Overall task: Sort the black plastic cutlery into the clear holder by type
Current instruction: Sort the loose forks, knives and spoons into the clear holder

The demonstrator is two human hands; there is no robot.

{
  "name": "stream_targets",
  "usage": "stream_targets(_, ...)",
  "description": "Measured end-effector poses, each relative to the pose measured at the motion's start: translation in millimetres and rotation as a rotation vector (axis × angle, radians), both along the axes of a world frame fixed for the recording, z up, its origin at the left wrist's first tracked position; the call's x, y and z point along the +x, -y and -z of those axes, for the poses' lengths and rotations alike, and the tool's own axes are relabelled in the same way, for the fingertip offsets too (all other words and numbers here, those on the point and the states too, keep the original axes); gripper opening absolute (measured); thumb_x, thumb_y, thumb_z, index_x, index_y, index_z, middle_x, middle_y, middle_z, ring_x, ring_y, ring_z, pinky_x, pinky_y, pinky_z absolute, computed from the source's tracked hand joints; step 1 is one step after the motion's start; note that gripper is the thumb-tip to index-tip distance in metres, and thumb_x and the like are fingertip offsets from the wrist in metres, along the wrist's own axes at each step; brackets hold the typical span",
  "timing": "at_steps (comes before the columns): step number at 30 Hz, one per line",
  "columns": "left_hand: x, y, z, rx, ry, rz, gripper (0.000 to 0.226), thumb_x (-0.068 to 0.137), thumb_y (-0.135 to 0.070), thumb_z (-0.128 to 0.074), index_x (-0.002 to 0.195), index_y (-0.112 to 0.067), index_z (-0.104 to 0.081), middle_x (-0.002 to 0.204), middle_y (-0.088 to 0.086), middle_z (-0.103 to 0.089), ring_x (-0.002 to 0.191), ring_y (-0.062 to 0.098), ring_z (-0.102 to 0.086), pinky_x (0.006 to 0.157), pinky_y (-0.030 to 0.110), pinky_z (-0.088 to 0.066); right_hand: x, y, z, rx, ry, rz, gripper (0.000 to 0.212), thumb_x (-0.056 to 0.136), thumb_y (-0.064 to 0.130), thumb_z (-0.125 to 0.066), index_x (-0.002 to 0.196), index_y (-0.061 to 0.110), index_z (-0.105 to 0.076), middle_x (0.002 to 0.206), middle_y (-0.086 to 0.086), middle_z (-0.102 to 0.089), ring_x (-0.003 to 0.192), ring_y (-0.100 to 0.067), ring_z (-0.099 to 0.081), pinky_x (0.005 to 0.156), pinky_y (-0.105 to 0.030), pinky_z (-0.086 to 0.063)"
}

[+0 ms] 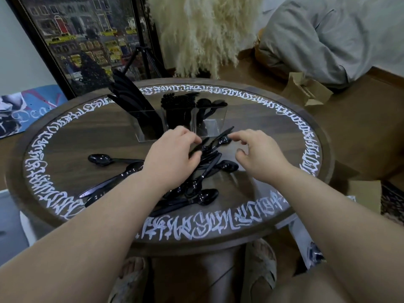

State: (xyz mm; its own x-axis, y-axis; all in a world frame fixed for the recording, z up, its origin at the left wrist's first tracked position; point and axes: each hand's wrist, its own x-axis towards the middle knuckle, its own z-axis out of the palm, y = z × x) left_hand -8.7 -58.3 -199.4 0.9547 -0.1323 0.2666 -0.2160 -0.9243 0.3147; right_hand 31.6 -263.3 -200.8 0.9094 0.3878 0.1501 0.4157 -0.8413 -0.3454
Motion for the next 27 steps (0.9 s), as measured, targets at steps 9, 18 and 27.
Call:
stream_targets(9, -3.5, -3.0, 17.3, 0.231, -0.407, 0.018, 0.082, 0.07, -0.073, -0.06, 0.141, -0.036, -0.039, 0.148, -0.008, -0.031, 0.137, 0.019, -0.025, 0.109, 0.044, -0.028, 0.8, -16.9, 15.0, -0.149, -0.174, -0.219, 0.054, 0.085, 0.026, -0.063, 0.137, 0.028, -0.049, 0.135, 0.002, -0.051, 0.124, -0.021, -0.039, 0.101, -0.026, -0.031)
stream_targets(18, -1.6, -12.8, 21.9, 0.235, -0.433, 0.052, 0.075, 0.076, -0.059, -0.066, 0.142, -0.035, -0.038, 0.147, -0.013, -0.035, 0.138, 0.018, -0.028, 0.109, 0.047, -0.031, 4.2, -18.2, 25.5, -0.177, -0.154, -0.208, 0.054, 0.085, 0.031, -0.068, 0.136, 0.02, -0.051, 0.132, -0.001, -0.048, 0.121, -0.018, -0.048, 0.099, -0.026, -0.038)
stream_targets(27, 2.0, -17.8, 25.4, 0.205, -0.401, 0.059, 0.063, 0.081, -0.049, -0.067, 0.137, -0.034, -0.045, 0.144, -0.009, -0.04, 0.131, 0.017, -0.035, 0.106, 0.043, -0.037, 6.7, -7.4, 28.7, -0.222, -0.081, -0.13, 0.028, 0.09, 0.032, -0.06, 0.115, 0.022, -0.065, 0.109, -0.002, -0.055, 0.106, -0.022, -0.05, 0.082, -0.03, -0.042)
